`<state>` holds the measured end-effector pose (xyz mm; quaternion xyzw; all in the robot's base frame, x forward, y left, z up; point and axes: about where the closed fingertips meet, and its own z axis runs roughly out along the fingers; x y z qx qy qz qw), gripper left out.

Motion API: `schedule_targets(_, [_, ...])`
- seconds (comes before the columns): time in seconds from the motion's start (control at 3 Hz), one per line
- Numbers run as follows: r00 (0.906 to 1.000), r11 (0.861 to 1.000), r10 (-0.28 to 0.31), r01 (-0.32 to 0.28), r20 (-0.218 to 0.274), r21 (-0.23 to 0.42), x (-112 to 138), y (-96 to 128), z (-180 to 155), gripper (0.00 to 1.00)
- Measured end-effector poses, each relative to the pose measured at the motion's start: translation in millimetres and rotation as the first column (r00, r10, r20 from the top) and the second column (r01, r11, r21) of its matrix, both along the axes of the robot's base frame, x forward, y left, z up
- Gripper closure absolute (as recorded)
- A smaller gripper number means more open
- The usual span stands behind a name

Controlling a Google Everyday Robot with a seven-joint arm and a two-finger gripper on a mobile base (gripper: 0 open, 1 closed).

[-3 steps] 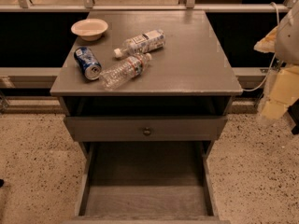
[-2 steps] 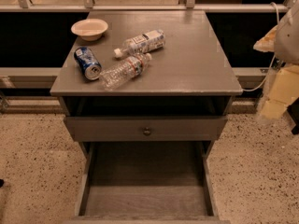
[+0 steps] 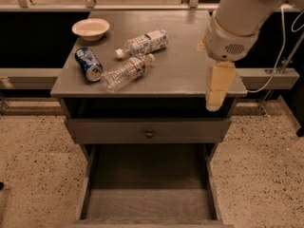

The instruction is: Place water bottle into middle drawer

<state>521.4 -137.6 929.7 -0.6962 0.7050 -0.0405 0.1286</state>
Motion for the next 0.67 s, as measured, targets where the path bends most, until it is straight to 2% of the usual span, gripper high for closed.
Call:
schedule_targets(0.33, [0.999, 0.999, 0.044, -0.044, -0.002, -0.019, 14.5, 18.6, -9.3, 0.0])
schedule_targets(0.67, [0.9991, 0.999, 0.043, -0.043, -0.002, -0.018, 14.4, 18.4, -9.3, 0.0])
